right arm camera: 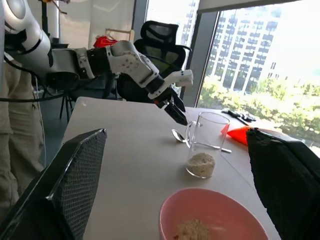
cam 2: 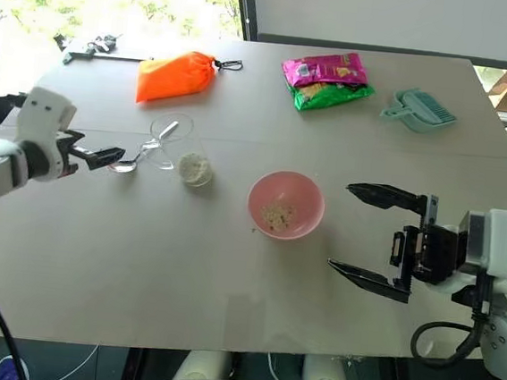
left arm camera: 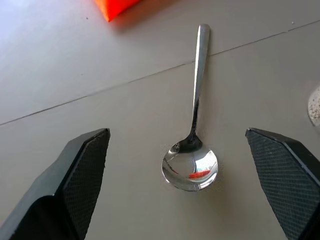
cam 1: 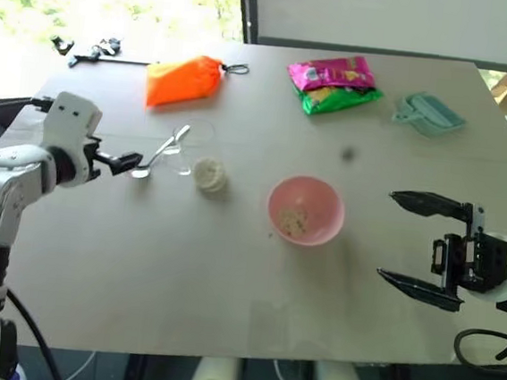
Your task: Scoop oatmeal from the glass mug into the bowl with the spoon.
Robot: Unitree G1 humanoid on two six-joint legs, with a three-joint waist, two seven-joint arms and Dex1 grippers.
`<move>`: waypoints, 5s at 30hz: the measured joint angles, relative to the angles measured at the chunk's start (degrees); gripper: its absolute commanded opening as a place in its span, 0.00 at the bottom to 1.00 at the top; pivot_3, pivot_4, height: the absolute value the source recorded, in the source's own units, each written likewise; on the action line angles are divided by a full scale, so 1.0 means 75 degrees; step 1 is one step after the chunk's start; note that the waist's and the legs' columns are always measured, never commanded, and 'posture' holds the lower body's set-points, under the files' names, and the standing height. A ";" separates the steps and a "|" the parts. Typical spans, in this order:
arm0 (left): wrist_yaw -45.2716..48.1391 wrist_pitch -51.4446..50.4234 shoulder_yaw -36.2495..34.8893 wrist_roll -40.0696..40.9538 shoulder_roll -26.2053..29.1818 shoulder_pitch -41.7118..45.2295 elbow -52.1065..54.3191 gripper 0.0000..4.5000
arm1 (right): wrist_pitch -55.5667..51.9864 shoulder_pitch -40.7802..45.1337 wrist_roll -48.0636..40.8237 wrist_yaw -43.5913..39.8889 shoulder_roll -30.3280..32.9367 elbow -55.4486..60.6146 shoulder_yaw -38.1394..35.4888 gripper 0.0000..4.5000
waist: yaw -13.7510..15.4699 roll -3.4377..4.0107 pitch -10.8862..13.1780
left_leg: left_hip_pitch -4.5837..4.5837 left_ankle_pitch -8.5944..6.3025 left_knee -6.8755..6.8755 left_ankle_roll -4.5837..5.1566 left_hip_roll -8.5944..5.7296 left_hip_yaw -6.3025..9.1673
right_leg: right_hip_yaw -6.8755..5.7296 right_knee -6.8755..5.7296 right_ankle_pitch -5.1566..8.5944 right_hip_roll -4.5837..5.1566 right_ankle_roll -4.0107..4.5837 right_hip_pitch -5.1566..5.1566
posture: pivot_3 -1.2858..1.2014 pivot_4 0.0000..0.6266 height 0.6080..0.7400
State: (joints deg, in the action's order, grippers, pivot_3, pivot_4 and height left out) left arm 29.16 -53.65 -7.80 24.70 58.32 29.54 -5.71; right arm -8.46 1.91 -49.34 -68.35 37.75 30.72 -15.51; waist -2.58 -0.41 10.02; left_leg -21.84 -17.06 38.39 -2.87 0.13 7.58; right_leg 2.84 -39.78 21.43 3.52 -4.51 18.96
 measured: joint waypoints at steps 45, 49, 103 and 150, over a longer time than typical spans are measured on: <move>0.2271 0.0188 -0.0011 -0.2233 -0.0573 0.1069 -0.2910 0.01 | -0.0288 -0.0633 -0.0171 0.1113 0.0040 0.0575 -0.0071 1.00 | -0.0284 -0.0010 0.0008 | -0.0032 0.0003 0.0034 -0.0001 0.0004 0.0031 | -0.0028 -0.0016 0.0000 0.0000 0.0000 0.0015 | 0.52 0.24 1.00; 0.2069 -0.0548 -0.0940 -0.1818 -0.0489 -0.0117 -0.1002 0.01 | -0.0320 -0.0783 -0.0181 0.1149 0.0040 0.0619 -0.0107 1.00 | -0.0177 -0.0011 0.0008 | -0.0028 0.0003 0.0036 -0.0001 0.0004 0.0030 | -0.0027 -0.0018 0.0000 0.0001 0.0000 0.0012 | 0.52 0.24 1.00; 0.2045 0.3509 0.2060 0.0283 -0.3554 -0.0908 0.4628 0.00 | -0.5475 0.2919 -0.3936 0.8381 -0.0420 0.0494 0.1736 0.80 | 0.0016 -0.0026 0.0015 | -0.0029 0.0002 0.0016 0.0002 0.0003 0.0012 | -0.0021 0.0011 0.0000 0.0002 0.0000 0.0002 | 0.52 0.24 1.00; 0.1445 0.2270 0.0312 0.2205 -0.3514 -0.0982 0.4790 0.47 | -0.5897 0.3252 -0.5902 0.9537 0.0088 -0.0975 0.1194 0.00 | -0.0007 -0.0025 0.0019 | -0.0079 0.0002 0.0020 0.0002 0.0005 0.0016 | -0.0023 0.0004 -0.0001 0.0001 0.0000 0.0048 | 0.52 0.24 1.00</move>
State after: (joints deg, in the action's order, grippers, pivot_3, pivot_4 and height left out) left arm 40.00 -36.62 -5.46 41.24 31.97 22.17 30.22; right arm -52.69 26.30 -93.60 3.17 38.41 23.41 -6.56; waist -2.63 -0.59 10.16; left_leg -22.43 -17.05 38.53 -2.86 0.16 7.70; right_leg 2.66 -39.75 21.42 3.53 -4.51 19.33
